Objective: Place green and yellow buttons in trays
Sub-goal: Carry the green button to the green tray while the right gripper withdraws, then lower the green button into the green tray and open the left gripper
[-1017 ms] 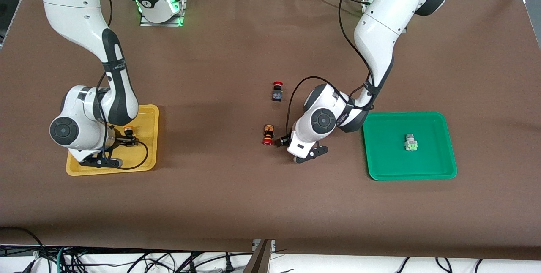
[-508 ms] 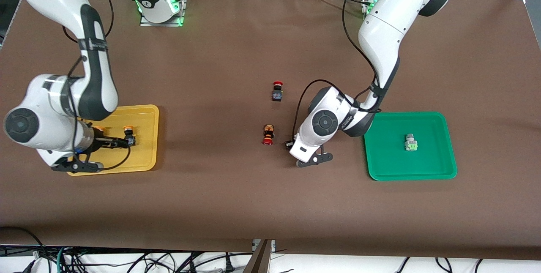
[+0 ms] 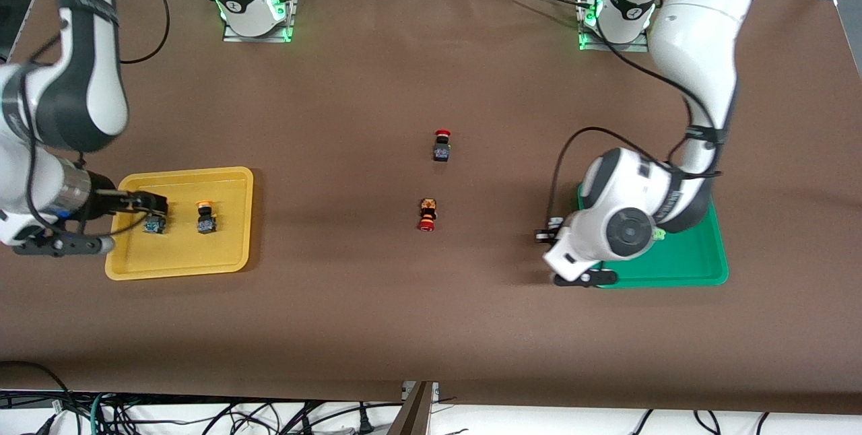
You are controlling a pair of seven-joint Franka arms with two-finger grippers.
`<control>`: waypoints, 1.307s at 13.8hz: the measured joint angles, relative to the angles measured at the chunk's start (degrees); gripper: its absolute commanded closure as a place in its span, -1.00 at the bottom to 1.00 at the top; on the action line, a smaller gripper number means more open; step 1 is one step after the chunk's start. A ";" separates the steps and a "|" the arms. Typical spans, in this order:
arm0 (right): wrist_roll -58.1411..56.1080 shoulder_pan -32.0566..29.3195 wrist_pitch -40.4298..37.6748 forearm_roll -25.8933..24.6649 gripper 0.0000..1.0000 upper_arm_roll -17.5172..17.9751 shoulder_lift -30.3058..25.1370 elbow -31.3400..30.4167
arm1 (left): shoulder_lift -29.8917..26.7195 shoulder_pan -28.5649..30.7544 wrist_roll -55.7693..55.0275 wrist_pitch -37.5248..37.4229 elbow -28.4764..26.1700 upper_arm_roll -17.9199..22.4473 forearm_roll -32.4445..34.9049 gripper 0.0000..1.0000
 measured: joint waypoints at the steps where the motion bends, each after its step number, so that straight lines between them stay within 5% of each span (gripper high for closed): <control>1: 0.00 -2.88 -2.00 -1.08 -1.00 3.75 -2.91 -0.88 | 0.16 1.03 1.62 -0.23 -1.17 0.64 2.12 1.00; 5: -0.01 -6.29 -7.61 -1.74 -1.00 9.90 -13.89 -5.35 | 1.03 6.89 10.03 1.60 -6.62 0.99 3.54 1.00; 6: -0.01 -6.59 -7.73 -1.89 -1.00 10.46 -15.97 -6.74 | 1.11 8.52 12.99 3.05 -6.95 1.00 3.55 0.69; 7: -0.01 -6.95 -7.74 -1.93 -1.00 10.71 -17.63 -7.57 | 1.14 9.93 15.55 4.66 -7.18 0.99 3.55 0.06; 11: -0.08 -7.82 -8.71 -1.97 -1.00 10.78 -21.33 -8.31 | 1.42 10.68 17.16 5.97 -7.45 0.24 3.51 -0.07; 12: -0.07 -7.96 -8.89 -1.96 -1.00 10.32 -21.20 -8.35 | 1.42 10.28 16.18 5.92 -7.45 -0.20 3.44 -0.41; 13: -0.07 -8.04 -9.15 -1.96 -1.00 9.39 -20.80 -8.36 | 1.42 9.93 14.81 5.80 -7.45 -0.78 3.44 -0.99; 18: -0.13 -7.76 -9.60 -1.96 -1.00 8.46 -19.94 -8.25 | -0.53 11.35 14.30 4.66 -4.84 -1.55 2.73 -1.00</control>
